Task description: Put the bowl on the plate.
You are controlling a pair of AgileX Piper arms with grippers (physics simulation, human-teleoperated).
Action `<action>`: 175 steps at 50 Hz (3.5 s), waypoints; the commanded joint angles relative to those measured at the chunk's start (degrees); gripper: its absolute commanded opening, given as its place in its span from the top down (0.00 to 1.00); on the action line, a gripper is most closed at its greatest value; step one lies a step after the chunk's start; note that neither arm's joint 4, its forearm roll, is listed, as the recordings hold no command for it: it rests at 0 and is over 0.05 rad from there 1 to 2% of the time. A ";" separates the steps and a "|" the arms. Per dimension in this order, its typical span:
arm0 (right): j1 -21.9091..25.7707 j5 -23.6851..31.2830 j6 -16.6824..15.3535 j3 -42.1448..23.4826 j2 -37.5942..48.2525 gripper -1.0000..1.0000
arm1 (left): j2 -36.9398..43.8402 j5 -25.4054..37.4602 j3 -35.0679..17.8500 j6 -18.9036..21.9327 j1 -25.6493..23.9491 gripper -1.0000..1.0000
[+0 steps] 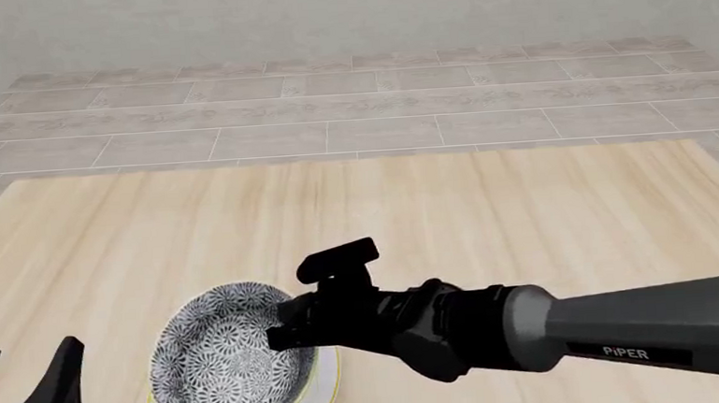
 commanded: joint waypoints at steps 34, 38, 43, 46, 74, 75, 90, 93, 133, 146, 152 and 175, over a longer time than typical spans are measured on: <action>0.14 -0.86 0.24 -1.69 3.54 1.00 | 0.00 0.00 0.00 0.00 0.00 0.00; 0.06 -0.93 0.24 -1.80 3.91 1.00 | 0.00 0.00 0.00 0.00 0.00 0.00; 0.28 -1.00 0.37 -1.86 4.25 1.00 | 0.00 0.00 0.00 0.00 0.00 0.00; 0.30 -1.04 0.34 -1.87 4.34 1.00 | 0.00 0.00 0.00 0.00 0.00 0.00; 0.29 -2.08 0.77 -1.22 5.23 1.00 | 0.00 0.00 0.00 0.00 0.00 0.00; 0.27 -2.09 0.60 -1.20 5.17 1.00 | 0.00 0.00 0.00 0.00 0.00 0.00; 0.06 -2.65 0.60 -0.91 5.55 1.00 | 0.00 0.00 0.00 0.00 0.00 0.00; 0.14 -2.71 0.57 -0.91 5.61 1.00 | 0.00 0.00 0.00 0.00 0.00 0.00; 0.52 -3.45 0.65 -0.88 6.75 1.00 | 0.00 0.00 0.00 0.00 0.00 0.00; -0.16 -3.36 0.50 -1.03 6.90 1.00 | 0.00 0.00 0.00 0.00 0.00 0.00; 0.05 -3.42 0.46 -0.91 6.75 1.00 | 0.00 0.00 0.00 0.00 0.00 0.00; 0.19 -3.80 0.77 -0.71 7.19 1.00 | 0.00 0.00 0.00 0.00 0.00 0.00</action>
